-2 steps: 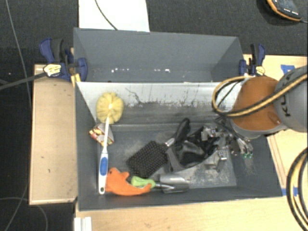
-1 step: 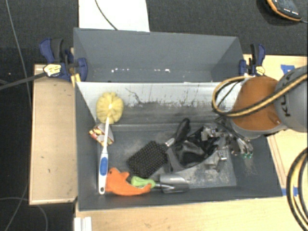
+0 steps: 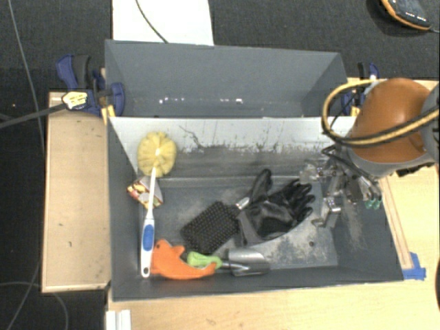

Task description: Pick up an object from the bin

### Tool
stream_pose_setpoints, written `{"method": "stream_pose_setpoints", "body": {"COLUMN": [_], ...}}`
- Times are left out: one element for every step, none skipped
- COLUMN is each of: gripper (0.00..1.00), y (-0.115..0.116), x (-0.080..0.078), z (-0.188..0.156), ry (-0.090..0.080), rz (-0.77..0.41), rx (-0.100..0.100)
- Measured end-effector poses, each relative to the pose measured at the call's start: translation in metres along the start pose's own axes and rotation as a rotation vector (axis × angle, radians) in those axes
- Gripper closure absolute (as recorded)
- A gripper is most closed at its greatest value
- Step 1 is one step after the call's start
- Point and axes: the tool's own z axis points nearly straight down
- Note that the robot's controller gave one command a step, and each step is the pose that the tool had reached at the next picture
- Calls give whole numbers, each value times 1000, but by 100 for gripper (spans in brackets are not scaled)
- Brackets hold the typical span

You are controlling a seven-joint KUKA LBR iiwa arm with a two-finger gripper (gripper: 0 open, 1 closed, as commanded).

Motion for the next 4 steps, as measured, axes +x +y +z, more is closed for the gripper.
{"method": "stream_pose_setpoints", "body": {"gripper": [0,0,0,100], "y": [3,14,15,17], "x": [-2,-4,-4,-9], "z": [-61,32,107,80], "ry": [-12,-10,-11,-18], "rz": [23,40,37,74], "rx": [2,1,1,2]}}
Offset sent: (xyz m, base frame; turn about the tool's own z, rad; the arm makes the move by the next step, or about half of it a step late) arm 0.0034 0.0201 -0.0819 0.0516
